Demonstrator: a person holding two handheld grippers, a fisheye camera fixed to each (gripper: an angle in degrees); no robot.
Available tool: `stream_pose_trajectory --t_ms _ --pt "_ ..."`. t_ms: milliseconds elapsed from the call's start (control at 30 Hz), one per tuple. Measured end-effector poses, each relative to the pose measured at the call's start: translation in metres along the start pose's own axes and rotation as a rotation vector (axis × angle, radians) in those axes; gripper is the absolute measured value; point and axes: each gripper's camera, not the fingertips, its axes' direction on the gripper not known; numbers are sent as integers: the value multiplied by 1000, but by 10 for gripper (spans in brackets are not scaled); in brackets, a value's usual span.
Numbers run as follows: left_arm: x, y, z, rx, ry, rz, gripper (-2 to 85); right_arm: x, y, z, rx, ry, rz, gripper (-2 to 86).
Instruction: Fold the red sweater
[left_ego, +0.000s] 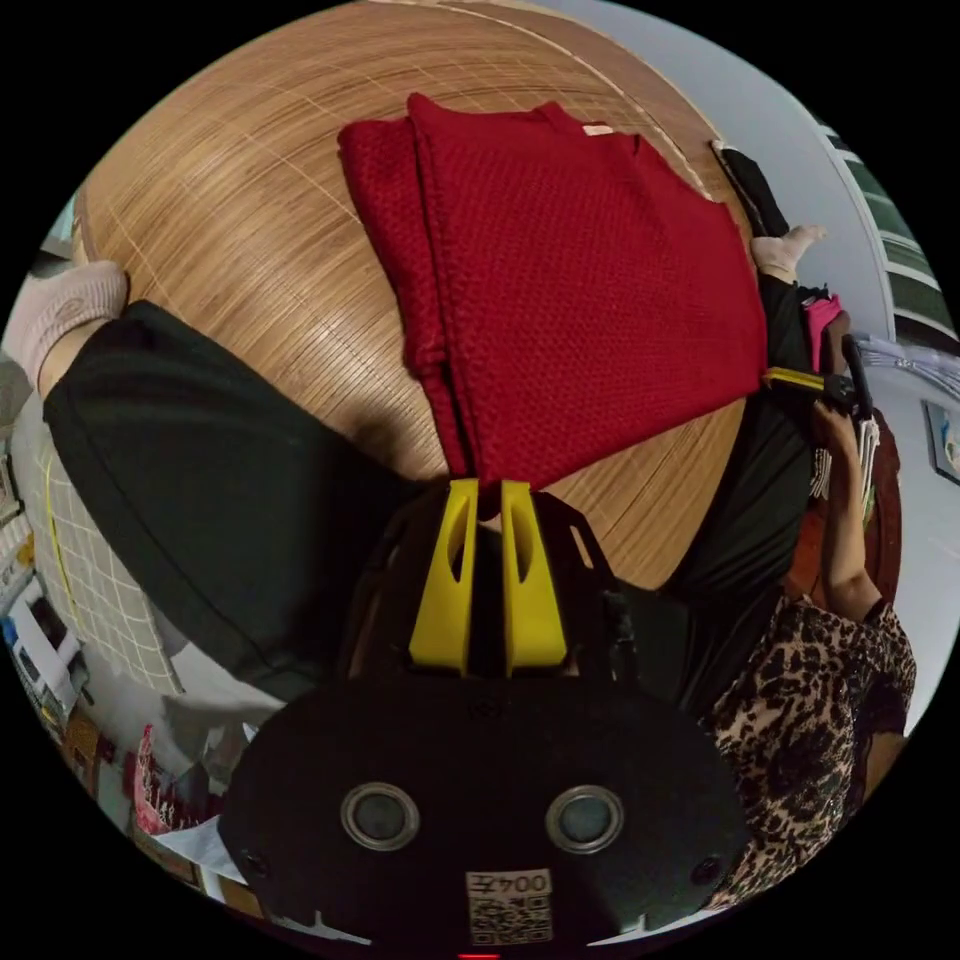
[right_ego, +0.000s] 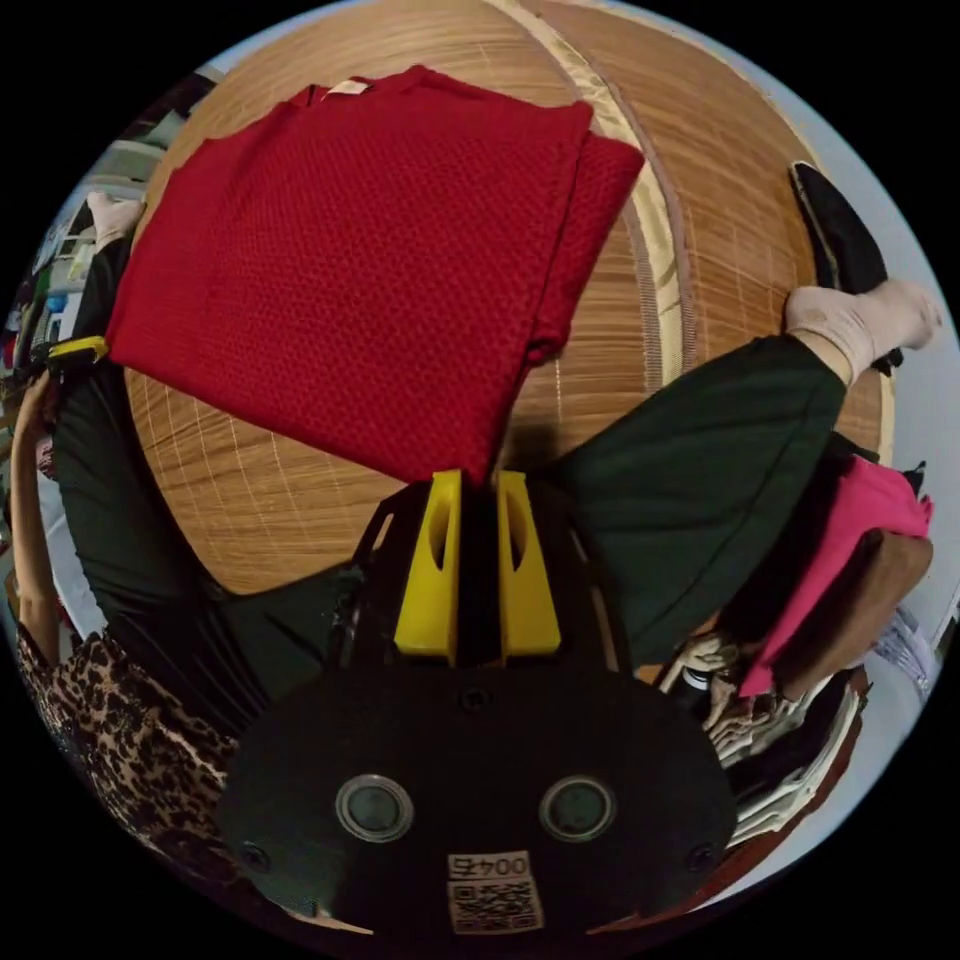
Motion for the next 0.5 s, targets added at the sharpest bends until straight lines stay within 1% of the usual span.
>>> stream_pose_trajectory --t_ms 33,133,200,300,400,500 --pt "-2 6 -4 18 1 -6 44 3 5 -3 13 -1 8 73" --pt "-11 40 -39 223 48 -39 73 23 33 -25 145 -42 53 90" --pt "4 56 -70 511 68 -8 96 34 51 -47 358 -103 68 94" --pt "35 44 -68 766 62 43 121 28 53 -62 568 -148 43 87" --pt "58 8 -29 829 -30 22 140 9 31 -54 628 -125 1 87" --pt "54 -26 19 817 -87 -53 144 2 13 -37 674 -81 21 92"
